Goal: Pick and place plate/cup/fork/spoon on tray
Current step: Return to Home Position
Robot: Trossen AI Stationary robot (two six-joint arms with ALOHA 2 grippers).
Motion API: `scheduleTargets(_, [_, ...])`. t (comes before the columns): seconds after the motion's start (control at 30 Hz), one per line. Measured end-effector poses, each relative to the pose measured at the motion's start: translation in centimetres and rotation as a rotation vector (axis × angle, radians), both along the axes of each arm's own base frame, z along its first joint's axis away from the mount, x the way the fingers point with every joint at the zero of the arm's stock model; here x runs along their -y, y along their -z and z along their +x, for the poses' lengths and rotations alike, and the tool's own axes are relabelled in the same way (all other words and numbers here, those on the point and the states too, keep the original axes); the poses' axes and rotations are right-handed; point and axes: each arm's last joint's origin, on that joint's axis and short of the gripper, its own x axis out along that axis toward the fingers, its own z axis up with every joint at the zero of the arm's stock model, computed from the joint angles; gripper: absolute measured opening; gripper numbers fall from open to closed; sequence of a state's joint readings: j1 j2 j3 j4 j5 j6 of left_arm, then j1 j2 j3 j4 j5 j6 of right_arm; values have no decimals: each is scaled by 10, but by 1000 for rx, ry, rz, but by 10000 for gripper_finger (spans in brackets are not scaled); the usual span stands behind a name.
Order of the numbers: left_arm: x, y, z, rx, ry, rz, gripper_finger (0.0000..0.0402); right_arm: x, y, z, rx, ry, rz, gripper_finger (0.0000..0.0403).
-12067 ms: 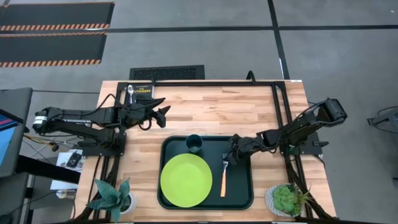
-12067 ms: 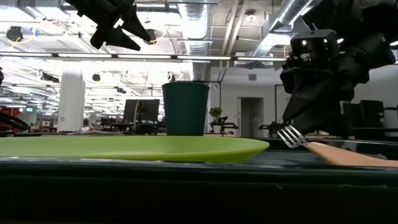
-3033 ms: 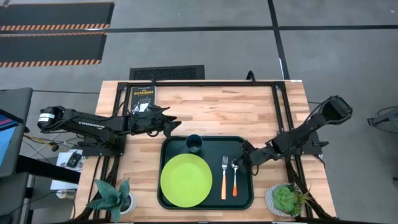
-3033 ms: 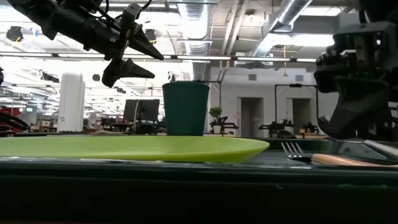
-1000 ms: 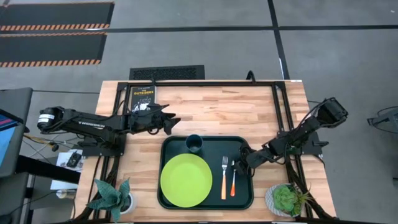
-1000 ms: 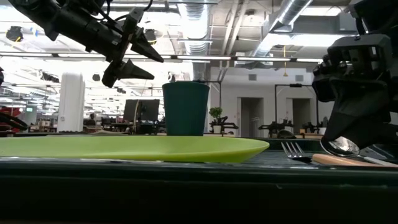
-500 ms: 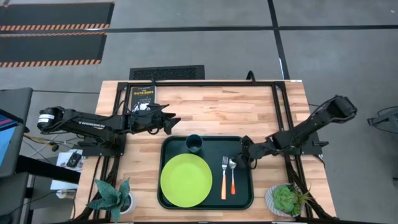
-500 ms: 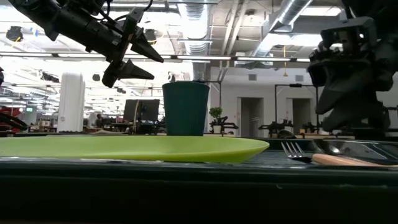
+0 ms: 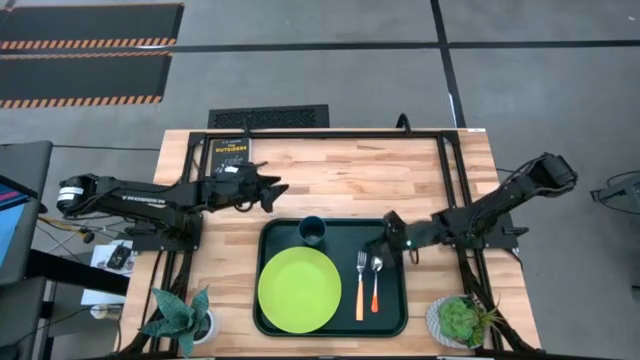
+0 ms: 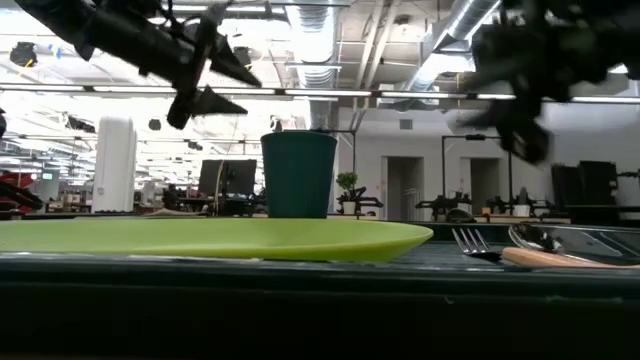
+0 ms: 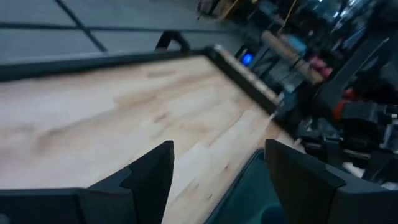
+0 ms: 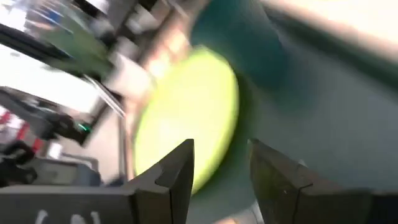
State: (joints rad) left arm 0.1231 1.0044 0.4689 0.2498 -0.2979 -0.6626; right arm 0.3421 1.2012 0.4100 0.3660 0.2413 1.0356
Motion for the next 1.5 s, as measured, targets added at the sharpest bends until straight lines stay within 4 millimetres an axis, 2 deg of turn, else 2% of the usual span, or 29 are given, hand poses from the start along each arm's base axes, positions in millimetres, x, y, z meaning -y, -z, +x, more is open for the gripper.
scheduleTargets(0.13, [-6,-32,-11,112,-2,65,238,17,-45,6,199,27,-104,167])
scheduleTargets(0.23, [-5,-61,-23,171,51,214,238,31,-89,0,369,22,-206,166])
scheduleTargets(0.37, [0,-92,-44,212,79,428,238,44,-146,-27,586,-40,-405,169])
scheduleTargets(0.5, [2,-101,-62,192,70,534,238,54,-176,-64,646,-20,-578,171])
scheduleTargets(0.63, [2,-104,-70,195,52,564,238,63,-174,-93,586,31,-691,171])
scheduleTargets(0.8, [-3,-101,-76,246,109,515,238,67,-161,-110,616,-20,-725,173])
scheduleTargets(0.93, [-10,-80,-74,297,224,437,238,68,-133,-113,682,-11,-680,173])
scheduleTargets(1.03, [-13,-57,-71,320,255,384,238,69,-103,-109,714,11,-634,171])
scheduleTargets(1.17, [-14,-27,-72,317,273,324,238,69,-75,-109,791,37,-615,169])
scheduleTargets(1.33, [-9,-3,-79,415,370,284,238,67,-52,-111,857,39,-598,169])
scheduleTargets(1.47, [-6,14,-87,444,349,243,238,64,-30,-110,838,49,-570,169])
scheduleTargets(1.5, [-6,19,-88,441,338,229,238,64,-30,-110,837,64,-567,169])
